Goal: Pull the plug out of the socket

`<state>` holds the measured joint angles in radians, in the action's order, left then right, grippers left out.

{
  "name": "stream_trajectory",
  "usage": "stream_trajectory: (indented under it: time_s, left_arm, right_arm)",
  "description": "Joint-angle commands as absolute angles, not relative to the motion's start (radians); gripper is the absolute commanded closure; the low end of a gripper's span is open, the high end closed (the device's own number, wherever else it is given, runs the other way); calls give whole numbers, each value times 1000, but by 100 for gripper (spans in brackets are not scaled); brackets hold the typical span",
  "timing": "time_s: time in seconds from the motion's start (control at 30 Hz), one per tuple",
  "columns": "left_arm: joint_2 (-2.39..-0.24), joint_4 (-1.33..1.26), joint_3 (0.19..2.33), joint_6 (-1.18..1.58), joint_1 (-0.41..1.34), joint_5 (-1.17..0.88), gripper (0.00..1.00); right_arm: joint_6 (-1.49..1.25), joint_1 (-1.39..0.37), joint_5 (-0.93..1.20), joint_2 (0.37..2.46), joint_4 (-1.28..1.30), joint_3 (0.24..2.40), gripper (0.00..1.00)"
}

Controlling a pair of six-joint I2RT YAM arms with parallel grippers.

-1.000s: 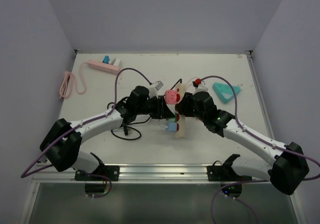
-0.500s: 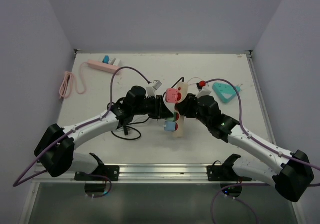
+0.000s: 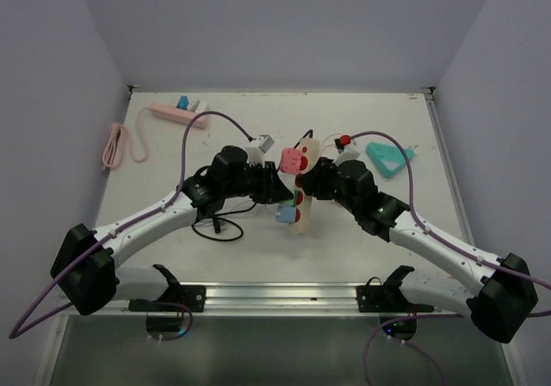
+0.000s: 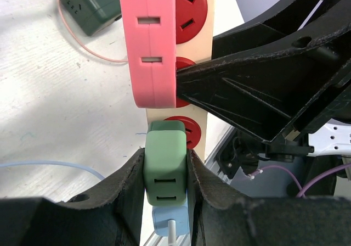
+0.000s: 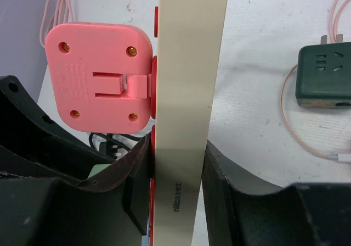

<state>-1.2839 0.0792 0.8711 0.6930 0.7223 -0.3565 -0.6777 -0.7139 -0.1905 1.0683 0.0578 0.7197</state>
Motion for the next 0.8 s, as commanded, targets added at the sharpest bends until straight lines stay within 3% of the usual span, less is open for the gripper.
stream_trajectory:
  time_s: [0.0, 0.77]
  left_arm:
    - [-1172, 225, 925, 627, 678, -288, 100]
    - [-1137, 367, 983, 563, 672, -233, 100]
  right_arm:
    - [-518, -638, -566, 1101, 336, 700, 100]
    - [-534, -597, -588, 1103, 370, 669, 100]
